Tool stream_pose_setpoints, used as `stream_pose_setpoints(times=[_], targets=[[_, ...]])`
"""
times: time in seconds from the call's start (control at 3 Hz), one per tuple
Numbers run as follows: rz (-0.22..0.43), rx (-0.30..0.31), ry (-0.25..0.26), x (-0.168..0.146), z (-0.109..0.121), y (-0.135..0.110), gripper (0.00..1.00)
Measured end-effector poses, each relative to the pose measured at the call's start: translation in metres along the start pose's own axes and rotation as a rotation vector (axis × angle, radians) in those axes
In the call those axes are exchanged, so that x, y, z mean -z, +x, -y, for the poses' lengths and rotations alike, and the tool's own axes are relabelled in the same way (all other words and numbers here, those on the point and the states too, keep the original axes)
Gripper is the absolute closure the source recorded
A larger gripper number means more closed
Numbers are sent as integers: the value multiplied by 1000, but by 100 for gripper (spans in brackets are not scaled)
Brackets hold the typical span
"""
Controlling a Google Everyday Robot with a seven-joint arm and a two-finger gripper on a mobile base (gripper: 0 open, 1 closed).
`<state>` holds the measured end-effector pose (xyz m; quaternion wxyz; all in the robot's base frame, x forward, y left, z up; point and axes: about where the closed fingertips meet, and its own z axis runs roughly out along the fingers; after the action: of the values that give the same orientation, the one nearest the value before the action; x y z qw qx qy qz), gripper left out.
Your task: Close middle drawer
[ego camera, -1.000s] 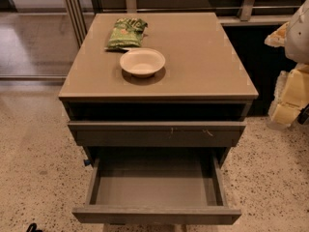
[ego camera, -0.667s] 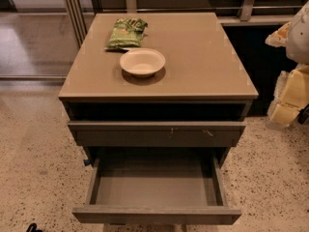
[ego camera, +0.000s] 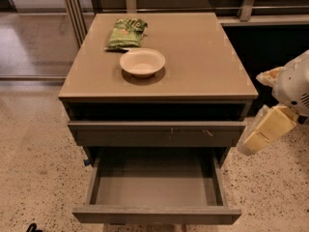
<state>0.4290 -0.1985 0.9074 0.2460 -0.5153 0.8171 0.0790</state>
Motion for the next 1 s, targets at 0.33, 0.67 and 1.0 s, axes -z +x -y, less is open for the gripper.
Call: stream_pose_setpoints(times=[0.33,0.67,1.0], targets=[[47,-49,-4,-29,-14,6,0],[19,-89,-71,-62,-22,13,0],[14,-95,-81,-65,-23,14,16]])
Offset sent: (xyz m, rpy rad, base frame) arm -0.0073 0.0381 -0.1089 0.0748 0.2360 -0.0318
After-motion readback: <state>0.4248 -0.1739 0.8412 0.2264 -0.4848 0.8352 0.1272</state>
